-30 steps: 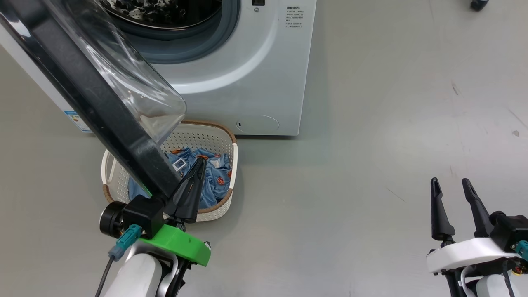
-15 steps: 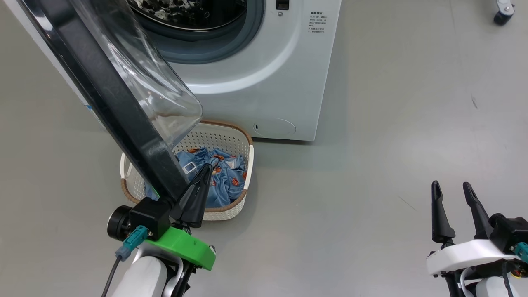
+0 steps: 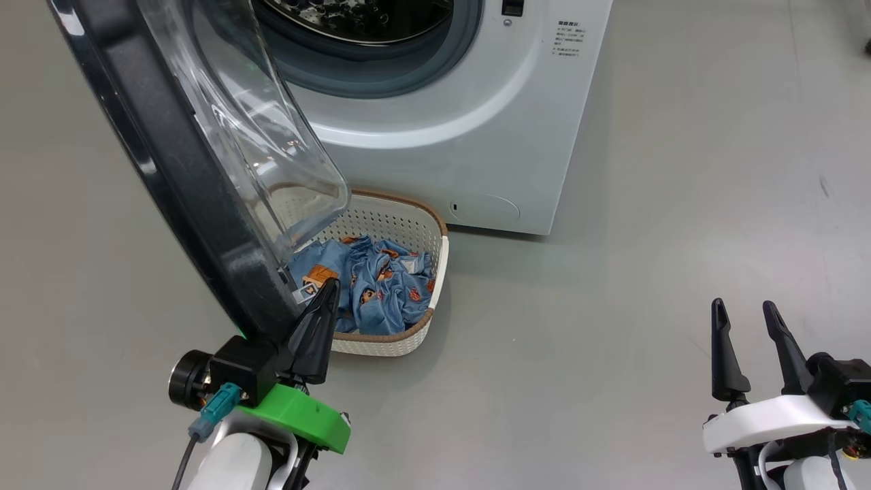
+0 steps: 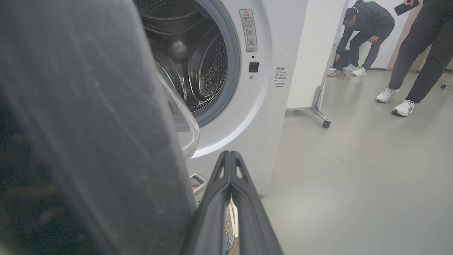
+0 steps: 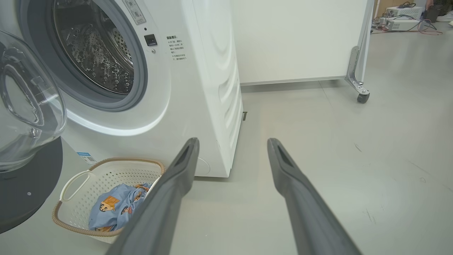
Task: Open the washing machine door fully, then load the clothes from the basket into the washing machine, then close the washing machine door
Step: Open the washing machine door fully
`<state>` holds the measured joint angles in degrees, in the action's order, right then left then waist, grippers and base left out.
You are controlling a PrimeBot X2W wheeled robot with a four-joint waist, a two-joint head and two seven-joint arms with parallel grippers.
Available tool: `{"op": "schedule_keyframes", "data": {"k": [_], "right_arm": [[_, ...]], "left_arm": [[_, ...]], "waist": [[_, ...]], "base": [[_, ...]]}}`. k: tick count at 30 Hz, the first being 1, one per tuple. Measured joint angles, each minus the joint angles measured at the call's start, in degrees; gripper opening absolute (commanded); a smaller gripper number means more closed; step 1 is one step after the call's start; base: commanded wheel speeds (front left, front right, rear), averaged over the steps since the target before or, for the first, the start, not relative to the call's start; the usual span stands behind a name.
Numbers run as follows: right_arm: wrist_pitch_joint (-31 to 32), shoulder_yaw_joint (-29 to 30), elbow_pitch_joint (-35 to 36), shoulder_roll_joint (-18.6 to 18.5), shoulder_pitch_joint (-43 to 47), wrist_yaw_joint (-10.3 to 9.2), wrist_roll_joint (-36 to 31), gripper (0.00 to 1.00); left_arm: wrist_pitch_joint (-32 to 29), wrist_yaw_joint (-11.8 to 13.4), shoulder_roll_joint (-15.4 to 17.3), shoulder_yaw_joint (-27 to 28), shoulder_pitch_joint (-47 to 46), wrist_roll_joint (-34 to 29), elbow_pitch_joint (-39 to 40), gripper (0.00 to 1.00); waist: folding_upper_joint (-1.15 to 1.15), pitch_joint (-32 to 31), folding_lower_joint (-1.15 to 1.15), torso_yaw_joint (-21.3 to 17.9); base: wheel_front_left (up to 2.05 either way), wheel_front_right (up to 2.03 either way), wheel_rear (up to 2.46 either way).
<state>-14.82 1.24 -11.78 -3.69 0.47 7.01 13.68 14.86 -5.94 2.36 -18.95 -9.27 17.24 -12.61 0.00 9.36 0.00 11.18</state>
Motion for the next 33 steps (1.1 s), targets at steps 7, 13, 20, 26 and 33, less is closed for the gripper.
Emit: {"op": "schedule_keyframes", "data": {"k": [7,13,20,26,33], "right_arm": [[0.0,0.05,-0.16,0.01,0.02,0.0,0.38,1.0],[0.0,0.1,-0.31,0.02,0.04,0.0,0.49,1.0],[0.0,0.15,-0.58,0.03,0.11,0.0,0.56,1.0],[0.0,0.34,-0.7,0.01,0.67,0.0,0.77,1.0],[0.0,0.05,-0.82,0.04,1.32,0.0,0.83,1.0]], "left_arm": [[0.0,0.42,-0.02,-0.31,1.64,-0.63,2.41,0.0],[0.0,1.02,-0.08,0.29,3.22,-0.6,2.5,0.0],[-0.01,2.55,-0.24,2.63,3.71,-0.58,2.42,0.0],[-0.01,3.88,-0.22,5.24,3.98,-0.51,2.46,0.0],[0.0,5.94,-0.23,8.36,5.26,-0.34,2.02,0.0]], "waist": [[0.0,0.06,0.0,2.12],[0.0,-0.27,0.0,3.74],[0.0,-1.01,0.0,5.64],[0.0,-1.77,0.0,7.53],[0.0,-2.58,0.0,10.16]], "base": [[0.0,0.0,0.0],[0.0,0.0,0.0],[0.0,0.0,0.0],[0.0,0.0,0.0],[0.0,0.0,0.0]]}}
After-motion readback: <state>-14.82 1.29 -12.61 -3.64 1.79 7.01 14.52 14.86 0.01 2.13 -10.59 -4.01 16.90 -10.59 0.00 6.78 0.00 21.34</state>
